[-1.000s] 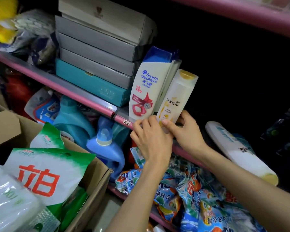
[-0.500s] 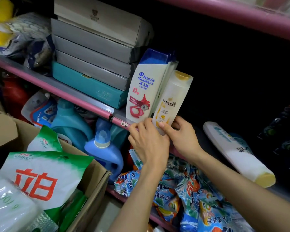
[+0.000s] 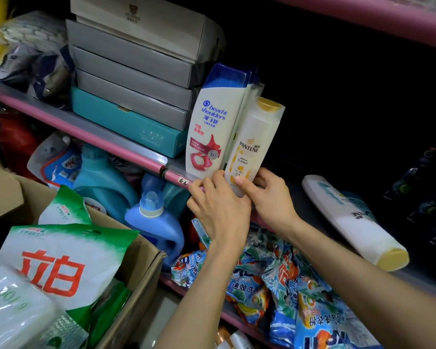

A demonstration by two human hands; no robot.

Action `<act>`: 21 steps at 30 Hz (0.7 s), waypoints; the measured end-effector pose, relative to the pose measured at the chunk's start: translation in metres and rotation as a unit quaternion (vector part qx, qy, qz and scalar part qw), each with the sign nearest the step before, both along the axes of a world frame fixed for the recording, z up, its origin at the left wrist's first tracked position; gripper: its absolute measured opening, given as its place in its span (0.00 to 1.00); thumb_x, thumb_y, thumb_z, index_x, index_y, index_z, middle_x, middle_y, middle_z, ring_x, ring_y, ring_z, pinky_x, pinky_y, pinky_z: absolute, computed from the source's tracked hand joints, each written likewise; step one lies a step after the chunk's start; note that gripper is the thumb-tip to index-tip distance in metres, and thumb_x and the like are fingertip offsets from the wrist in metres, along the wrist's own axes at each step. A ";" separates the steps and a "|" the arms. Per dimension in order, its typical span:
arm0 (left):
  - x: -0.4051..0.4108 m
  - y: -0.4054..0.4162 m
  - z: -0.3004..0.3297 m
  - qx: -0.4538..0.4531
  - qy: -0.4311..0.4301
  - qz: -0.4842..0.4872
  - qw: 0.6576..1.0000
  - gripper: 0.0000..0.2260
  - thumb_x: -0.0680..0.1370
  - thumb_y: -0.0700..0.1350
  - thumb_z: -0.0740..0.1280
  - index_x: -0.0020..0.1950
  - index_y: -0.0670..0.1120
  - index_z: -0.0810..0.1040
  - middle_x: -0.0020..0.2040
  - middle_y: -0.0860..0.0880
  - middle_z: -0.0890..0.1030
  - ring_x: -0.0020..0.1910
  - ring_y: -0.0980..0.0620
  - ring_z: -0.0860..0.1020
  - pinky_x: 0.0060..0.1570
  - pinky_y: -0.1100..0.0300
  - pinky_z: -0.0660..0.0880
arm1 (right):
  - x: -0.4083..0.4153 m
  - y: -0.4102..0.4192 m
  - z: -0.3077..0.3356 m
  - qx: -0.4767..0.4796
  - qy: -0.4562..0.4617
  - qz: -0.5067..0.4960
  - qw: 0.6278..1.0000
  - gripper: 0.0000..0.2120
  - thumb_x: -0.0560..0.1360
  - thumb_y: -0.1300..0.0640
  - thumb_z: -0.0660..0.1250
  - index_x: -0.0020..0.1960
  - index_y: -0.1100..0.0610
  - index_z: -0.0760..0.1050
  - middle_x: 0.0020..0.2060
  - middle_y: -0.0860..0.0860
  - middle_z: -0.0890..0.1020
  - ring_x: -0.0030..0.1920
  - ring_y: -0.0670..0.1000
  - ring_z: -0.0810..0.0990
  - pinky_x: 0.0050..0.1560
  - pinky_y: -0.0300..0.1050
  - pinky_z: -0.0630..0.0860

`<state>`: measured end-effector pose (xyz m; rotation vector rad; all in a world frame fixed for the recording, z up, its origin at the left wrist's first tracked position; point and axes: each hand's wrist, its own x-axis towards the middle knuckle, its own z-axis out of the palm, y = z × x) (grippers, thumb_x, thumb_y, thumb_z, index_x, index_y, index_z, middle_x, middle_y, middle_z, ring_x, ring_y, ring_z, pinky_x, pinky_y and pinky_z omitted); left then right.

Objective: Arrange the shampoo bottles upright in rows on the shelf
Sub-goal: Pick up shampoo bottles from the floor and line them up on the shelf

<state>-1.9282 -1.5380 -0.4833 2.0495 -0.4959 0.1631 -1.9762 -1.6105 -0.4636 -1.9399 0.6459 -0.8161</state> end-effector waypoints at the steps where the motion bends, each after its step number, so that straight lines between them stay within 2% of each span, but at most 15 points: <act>1: 0.000 0.000 0.000 0.001 -0.002 -0.001 1.000 0.15 0.75 0.55 0.62 0.59 0.50 0.73 0.56 0.50 0.77 0.61 0.47 0.65 0.55 0.53 0.61 | 0.000 0.000 0.000 0.000 -0.002 -0.001 1.000 0.14 0.73 0.54 0.71 0.57 0.53 0.78 0.47 0.42 0.84 0.49 0.39 0.83 0.45 0.33 0.79; 4: -0.001 0.002 -0.001 -0.001 0.001 -0.016 1.000 0.16 0.75 0.55 0.63 0.60 0.51 0.73 0.56 0.50 0.77 0.60 0.48 0.64 0.54 0.54 0.61 | 0.000 0.002 -0.001 0.000 0.003 -0.011 1.000 0.14 0.73 0.54 0.72 0.57 0.54 0.78 0.48 0.44 0.84 0.48 0.41 0.83 0.47 0.37 0.80; 7: 0.000 0.008 0.001 -0.017 0.010 -0.042 0.999 0.18 0.74 0.55 0.65 0.62 0.50 0.72 0.58 0.49 0.76 0.61 0.47 0.65 0.56 0.53 0.62 | -0.002 0.003 0.005 0.033 0.011 -0.007 0.999 0.13 0.73 0.53 0.72 0.55 0.58 0.80 0.44 0.49 0.86 0.42 0.44 0.84 0.44 0.44 0.80; 9: 0.000 0.019 0.001 -0.037 0.010 -0.078 0.996 0.20 0.74 0.53 0.66 0.64 0.49 0.72 0.60 0.47 0.75 0.61 0.46 0.68 0.58 0.52 0.64 | -0.008 0.007 0.009 0.042 0.013 -0.034 0.998 0.13 0.73 0.54 0.72 0.54 0.59 0.79 0.44 0.51 0.85 0.44 0.46 0.84 0.48 0.49 0.80; 12: 0.000 0.042 -0.001 -0.086 0.037 -0.151 0.984 0.19 0.75 0.49 0.68 0.65 0.47 0.73 0.60 0.46 0.75 0.58 0.46 0.74 0.58 0.52 0.70 | -0.021 0.020 0.017 -0.052 0.003 -0.123 0.991 0.16 0.73 0.55 0.70 0.59 0.58 0.76 0.49 0.51 0.83 0.50 0.45 0.81 0.56 0.42 0.77; 14: -0.013 0.069 -0.018 -0.052 0.070 -0.187 0.978 0.17 0.75 0.47 0.69 0.63 0.46 0.75 0.57 0.47 0.79 0.54 0.48 0.78 0.57 0.53 0.73 | -0.043 0.045 0.005 -0.045 -0.006 -0.155 0.987 0.14 0.74 0.59 0.67 0.59 0.58 0.75 0.50 0.51 0.82 0.50 0.44 0.80 0.55 0.37 0.76; 17: -0.003 0.090 -0.033 0.001 0.112 -0.233 0.966 0.12 0.74 0.48 0.69 0.57 0.47 0.80 0.52 0.51 0.83 0.50 0.52 0.80 0.54 0.57 0.75 | -0.051 0.067 -0.006 -0.027 -0.059 -0.135 0.989 0.11 0.75 0.65 0.63 0.56 0.58 0.74 0.48 0.52 0.81 0.50 0.46 0.80 0.54 0.35 0.75; 19: -0.004 0.109 -0.055 0.078 0.134 -0.268 0.951 0.10 0.74 0.49 0.69 0.54 0.48 0.81 0.49 0.54 0.83 0.47 0.55 0.80 0.50 0.61 0.74 | -0.065 0.088 -0.032 -0.006 -0.043 -0.107 0.993 0.11 0.75 0.67 0.62 0.54 0.57 0.74 0.47 0.51 0.81 0.49 0.46 0.80 0.52 0.34 0.75; 21: -0.008 0.128 -0.081 0.144 0.154 -0.287 0.935 0.09 0.75 0.48 0.69 0.53 0.48 0.81 0.47 0.54 0.82 0.45 0.57 0.79 0.46 0.66 0.71 | -0.079 0.108 -0.066 0.016 -0.007 -0.078 0.997 0.10 0.75 0.67 0.63 0.55 0.59 0.75 0.45 0.50 0.80 0.47 0.43 0.79 0.48 0.28 0.73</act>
